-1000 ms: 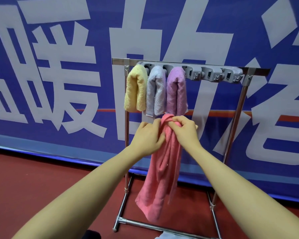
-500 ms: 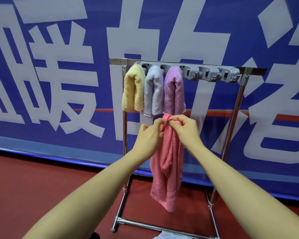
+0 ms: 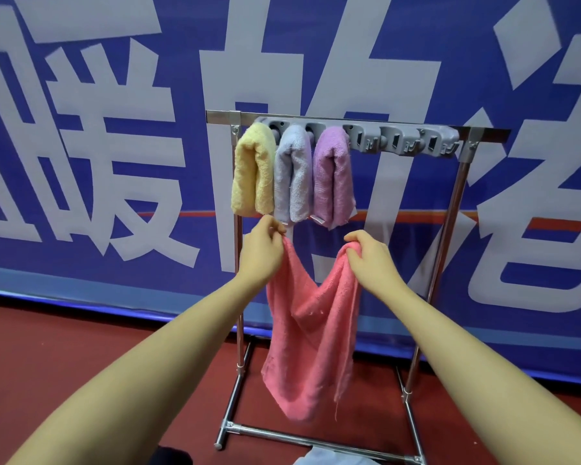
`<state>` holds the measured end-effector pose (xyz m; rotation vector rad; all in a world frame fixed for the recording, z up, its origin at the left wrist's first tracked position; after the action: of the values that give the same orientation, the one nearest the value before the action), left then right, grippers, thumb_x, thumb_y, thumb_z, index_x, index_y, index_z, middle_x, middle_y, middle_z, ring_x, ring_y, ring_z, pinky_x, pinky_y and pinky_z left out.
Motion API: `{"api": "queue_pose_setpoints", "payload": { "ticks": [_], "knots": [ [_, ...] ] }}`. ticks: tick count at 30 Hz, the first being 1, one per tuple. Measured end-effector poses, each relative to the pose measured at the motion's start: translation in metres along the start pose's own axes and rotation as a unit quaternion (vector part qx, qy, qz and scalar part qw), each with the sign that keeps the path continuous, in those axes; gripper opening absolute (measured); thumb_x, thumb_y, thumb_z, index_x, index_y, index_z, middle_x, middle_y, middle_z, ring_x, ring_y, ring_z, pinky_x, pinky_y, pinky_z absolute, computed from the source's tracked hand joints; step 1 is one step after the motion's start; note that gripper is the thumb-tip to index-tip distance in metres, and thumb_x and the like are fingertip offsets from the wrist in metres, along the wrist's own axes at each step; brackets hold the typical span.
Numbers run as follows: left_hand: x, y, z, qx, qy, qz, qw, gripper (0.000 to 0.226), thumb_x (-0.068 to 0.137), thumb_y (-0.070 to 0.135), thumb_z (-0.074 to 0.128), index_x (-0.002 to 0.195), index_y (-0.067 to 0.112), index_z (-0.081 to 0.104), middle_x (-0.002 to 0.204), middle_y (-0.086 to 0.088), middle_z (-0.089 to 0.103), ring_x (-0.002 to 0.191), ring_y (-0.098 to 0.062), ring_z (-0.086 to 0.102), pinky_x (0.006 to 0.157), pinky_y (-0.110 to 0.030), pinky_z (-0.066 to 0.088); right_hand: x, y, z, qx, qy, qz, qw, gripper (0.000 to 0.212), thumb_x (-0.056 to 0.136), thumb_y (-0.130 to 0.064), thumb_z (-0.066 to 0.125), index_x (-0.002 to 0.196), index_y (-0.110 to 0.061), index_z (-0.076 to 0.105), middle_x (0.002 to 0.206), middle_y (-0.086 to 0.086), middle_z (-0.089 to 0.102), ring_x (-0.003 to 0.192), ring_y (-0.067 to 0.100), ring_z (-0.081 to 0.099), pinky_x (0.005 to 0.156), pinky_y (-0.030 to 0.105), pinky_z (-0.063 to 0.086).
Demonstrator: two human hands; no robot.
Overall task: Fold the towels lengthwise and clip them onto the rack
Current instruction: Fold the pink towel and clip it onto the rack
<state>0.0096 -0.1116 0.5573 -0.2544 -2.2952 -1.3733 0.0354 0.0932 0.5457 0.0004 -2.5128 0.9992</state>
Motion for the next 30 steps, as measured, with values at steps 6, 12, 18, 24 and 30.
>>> {"api": "queue_pose_setpoints", "payload": {
  "ticks": [6, 12, 18, 24, 30],
  "knots": [
    [0.006, -0.01, -0.006, 0.005, 0.012, -0.025, 1.0, 0.035, 0.085, -0.002, 0.04, 0.103, 0.007, 0.068, 0.104, -0.004, 0.067, 0.097, -0.018, 0.06, 0.084, -0.026, 0.044, 0.001, 0.001, -0.01, -0.272, 0.059, -0.065, 0.958, 0.021, 0.099, -0.015, 0.04, 0.107, -0.01, 0.059, 0.103, 0.009, 0.062, 0.094, 0.031, 0.056, 0.078, 0.036, 0.038],
    [0.011, -0.016, 0.0, 0.051, -0.036, 0.038, 0.997, 0.054, 0.08, -0.004, 0.044, 0.131, 0.014, 0.049, 0.125, -0.005, 0.044, 0.113, -0.026, 0.049, 0.102, -0.035, 0.038, 0.007, 0.02, -0.018, -0.021, 0.097, 0.076, 0.992, 0.027, 0.093, -0.015, 0.044, 0.09, -0.015, 0.07, 0.101, 0.006, 0.065, 0.097, 0.027, 0.058, 0.076, 0.033, 0.044],
    [0.013, -0.011, -0.005, 0.296, -0.017, 0.151, 0.943, 0.039, 0.081, -0.011, 0.038, 0.113, 0.001, 0.057, 0.102, -0.017, 0.052, 0.094, -0.037, 0.047, 0.076, -0.037, 0.031, 0.009, 0.029, -0.03, 0.155, 0.174, 0.152, 0.96, 0.02, 0.088, -0.007, 0.047, 0.098, -0.017, 0.061, 0.105, 0.005, 0.062, 0.085, 0.02, 0.053, 0.059, 0.026, 0.038],
    [0.015, -0.02, -0.025, 0.266, 0.048, 0.106, 0.957, 0.031, 0.083, -0.005, 0.037, 0.103, 0.008, 0.057, 0.098, -0.012, 0.057, 0.079, -0.037, 0.053, 0.066, -0.04, 0.042, 0.008, 0.025, -0.043, 0.243, 0.211, 0.137, 0.937, 0.018, 0.094, -0.007, 0.047, 0.099, -0.012, 0.064, 0.101, -0.004, 0.059, 0.097, 0.011, 0.053, 0.079, 0.022, 0.04],
    [0.027, -0.032, -0.038, 0.036, 0.092, -0.073, 0.992, 0.032, 0.075, -0.009, 0.033, 0.071, 0.016, 0.053, 0.088, -0.011, 0.064, 0.085, -0.031, 0.058, 0.073, -0.037, 0.046, 0.01, 0.035, -0.048, 0.244, 0.21, 0.131, 0.938, 0.029, 0.09, 0.0, 0.048, 0.112, -0.011, 0.065, 0.099, -0.005, 0.062, 0.101, 0.015, 0.058, 0.076, 0.014, 0.043]
  ]
}}
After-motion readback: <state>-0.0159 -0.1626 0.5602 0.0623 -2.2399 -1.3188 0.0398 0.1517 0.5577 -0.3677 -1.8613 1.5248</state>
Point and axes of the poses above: each hand's wrist, its own x-axis towards the middle knuckle, its own z-axis out of the palm, y = z × x, the point moved 6 cm from there along x, towards the middle knuckle
